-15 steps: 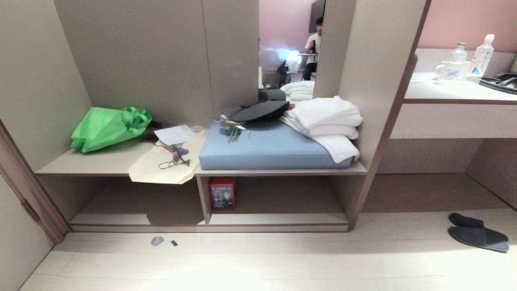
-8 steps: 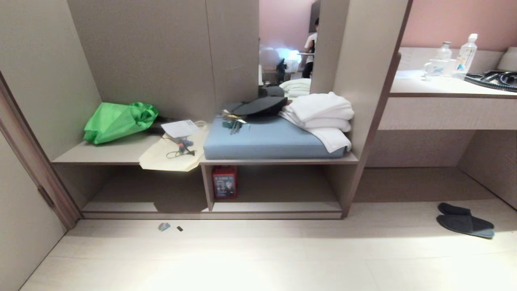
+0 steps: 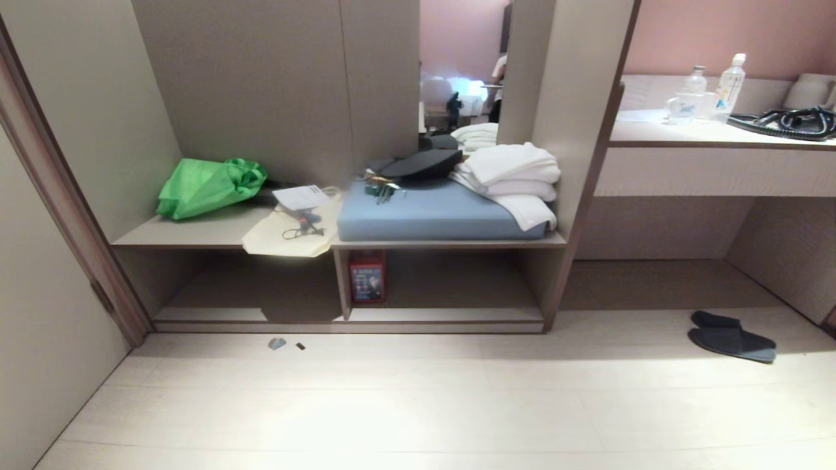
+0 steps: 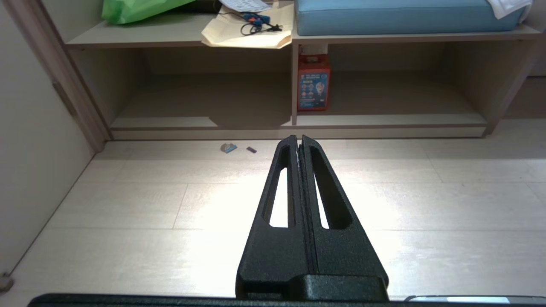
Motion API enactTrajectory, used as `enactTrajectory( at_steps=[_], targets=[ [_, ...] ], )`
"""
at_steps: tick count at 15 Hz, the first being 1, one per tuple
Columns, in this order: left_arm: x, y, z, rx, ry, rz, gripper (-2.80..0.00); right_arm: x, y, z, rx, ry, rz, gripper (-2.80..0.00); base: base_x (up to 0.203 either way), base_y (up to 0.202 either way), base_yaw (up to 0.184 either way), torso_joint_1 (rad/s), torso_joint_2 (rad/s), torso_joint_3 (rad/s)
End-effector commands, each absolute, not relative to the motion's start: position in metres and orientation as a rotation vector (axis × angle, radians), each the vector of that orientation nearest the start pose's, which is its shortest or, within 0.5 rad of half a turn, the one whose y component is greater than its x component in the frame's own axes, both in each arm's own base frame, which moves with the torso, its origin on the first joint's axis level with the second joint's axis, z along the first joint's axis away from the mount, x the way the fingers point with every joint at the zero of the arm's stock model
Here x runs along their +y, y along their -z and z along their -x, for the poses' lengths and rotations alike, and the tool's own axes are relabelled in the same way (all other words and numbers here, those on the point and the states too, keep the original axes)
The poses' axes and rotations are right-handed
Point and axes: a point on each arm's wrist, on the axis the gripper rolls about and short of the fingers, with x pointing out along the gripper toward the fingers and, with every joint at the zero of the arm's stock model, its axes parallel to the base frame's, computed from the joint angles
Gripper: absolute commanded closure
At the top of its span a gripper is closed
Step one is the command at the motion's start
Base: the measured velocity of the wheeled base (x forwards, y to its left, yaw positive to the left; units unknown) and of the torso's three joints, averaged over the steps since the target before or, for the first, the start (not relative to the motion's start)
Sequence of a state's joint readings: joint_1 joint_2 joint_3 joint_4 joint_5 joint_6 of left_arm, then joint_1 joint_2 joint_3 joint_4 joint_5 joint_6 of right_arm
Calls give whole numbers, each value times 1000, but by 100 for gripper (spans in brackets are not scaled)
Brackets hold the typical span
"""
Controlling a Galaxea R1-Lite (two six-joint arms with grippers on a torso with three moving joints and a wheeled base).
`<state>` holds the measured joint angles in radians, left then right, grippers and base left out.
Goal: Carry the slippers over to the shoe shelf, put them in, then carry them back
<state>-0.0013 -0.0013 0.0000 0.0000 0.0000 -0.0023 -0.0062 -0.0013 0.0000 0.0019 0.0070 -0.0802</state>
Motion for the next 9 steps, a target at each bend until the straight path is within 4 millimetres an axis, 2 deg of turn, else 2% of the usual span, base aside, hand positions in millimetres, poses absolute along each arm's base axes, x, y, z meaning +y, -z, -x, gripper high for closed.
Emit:
enactTrajectory(
  at_steps=[1,9],
  targets=[
    [0,-75,23,-1,1,3,0,0,-75,23,1,-2,81,0,-197,0,-1,2,2,7],
    [0,-75,23,-2,1,3,0,0,-75,23,1,-2,81,0,-196,0,1,3,3,3]
  ],
)
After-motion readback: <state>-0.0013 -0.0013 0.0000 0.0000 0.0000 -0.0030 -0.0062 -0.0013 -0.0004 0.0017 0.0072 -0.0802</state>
